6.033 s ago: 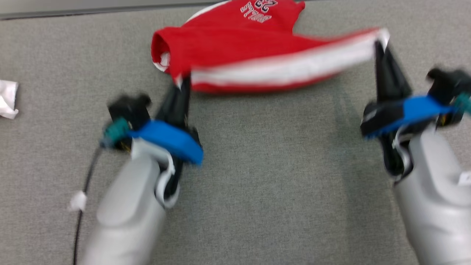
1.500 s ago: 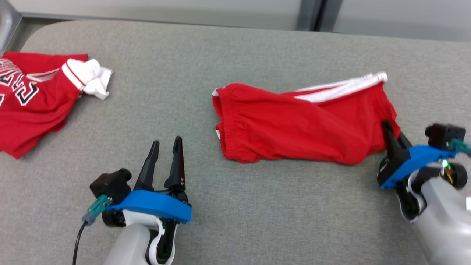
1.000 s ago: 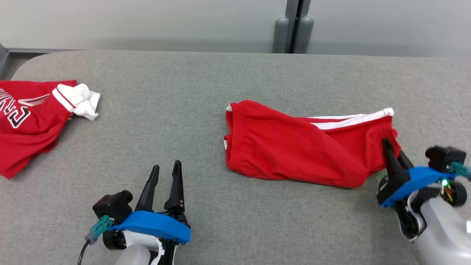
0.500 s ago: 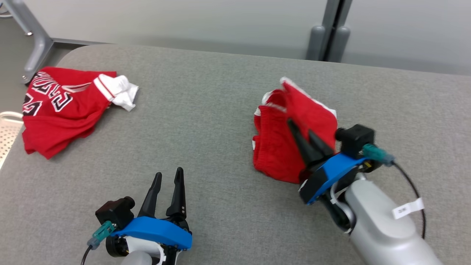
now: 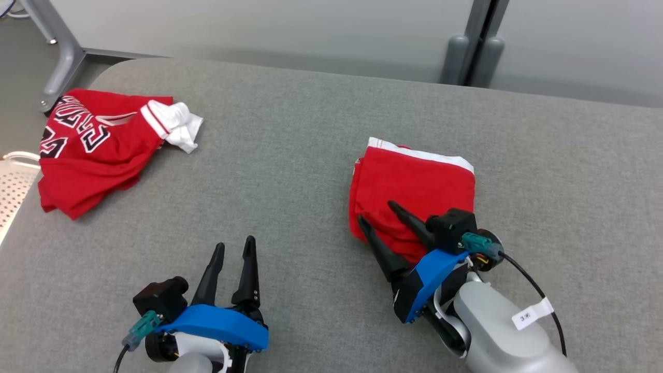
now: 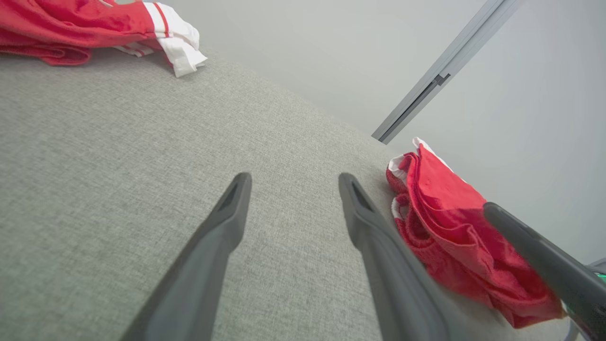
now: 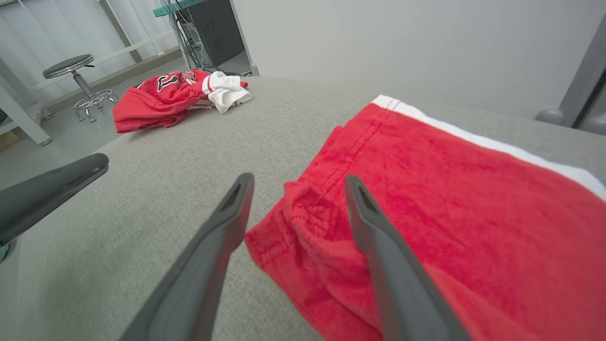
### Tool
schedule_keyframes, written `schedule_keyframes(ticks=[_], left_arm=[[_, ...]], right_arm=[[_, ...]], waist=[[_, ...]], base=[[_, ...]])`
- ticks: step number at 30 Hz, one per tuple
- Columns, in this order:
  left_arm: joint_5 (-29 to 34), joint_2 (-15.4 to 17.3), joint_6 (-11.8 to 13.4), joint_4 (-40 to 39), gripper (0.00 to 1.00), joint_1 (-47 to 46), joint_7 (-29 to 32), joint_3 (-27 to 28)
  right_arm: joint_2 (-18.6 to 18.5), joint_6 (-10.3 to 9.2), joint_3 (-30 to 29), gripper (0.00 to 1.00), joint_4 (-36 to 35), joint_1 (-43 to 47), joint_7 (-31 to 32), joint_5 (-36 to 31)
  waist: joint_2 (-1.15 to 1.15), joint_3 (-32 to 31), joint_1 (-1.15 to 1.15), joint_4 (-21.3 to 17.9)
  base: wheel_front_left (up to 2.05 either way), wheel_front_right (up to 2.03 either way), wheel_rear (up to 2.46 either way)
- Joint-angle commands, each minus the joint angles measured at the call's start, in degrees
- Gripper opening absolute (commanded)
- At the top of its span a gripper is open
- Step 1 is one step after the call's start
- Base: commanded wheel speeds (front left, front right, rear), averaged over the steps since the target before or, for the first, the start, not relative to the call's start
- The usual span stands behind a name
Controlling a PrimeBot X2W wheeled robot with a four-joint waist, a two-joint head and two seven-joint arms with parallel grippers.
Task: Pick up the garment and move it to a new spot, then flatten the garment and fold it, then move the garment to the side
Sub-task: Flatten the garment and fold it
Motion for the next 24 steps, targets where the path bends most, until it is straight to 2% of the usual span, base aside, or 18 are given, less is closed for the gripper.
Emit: schedule_keyframes(ticks=[1,5,14,18,24], left_arm=[[0.88,-0.06,0.37,-0.28,1.00,-0.58,-0.17,0.33],[2.81,-0.03,0.94,-1.01,1.00,-0.71,-0.17,1.59],[8.37,-0.03,3.62,-3.30,1.00,0.53,-0.16,4.12],[11.43,-0.01,5.15,-4.18,1.00,1.42,-0.16,5.36],[15.36,-0.02,6.56,-4.67,1.00,3.63,-0.16,6.81]], right_arm=[[0.30,0.01,-0.05,1.00,-1.38,1.09,-0.24,0.54],[-0.27,0.01,-2.09,1.00,-4.62,2.24,-0.24,0.58],[-2.35,0.01,-16.51,1.00,-11.64,8.73,-0.20,-3.82],[-1.76,0.01,-23.44,1.00,-12.69,12.00,-0.20,-7.56],[-0.41,0.01,-29.96,1.00,-12.81,16.67,-0.21,-11.98]], waist=[[-0.01,-0.35,-0.01,-0.81],[-0.01,-0.67,-0.01,-2.38],[-0.01,-2.07,-0.01,-6.39],[-0.01,-2.97,-0.01,-7.72],[-0.01,-5.07,-0.01,-9.38]], base=[[0.00,0.00,0.00],[0.00,0.00,0.00],[0.00,0.00,0.00],[0.00,0.00,0.00],[0.00,0.00,0.00]])
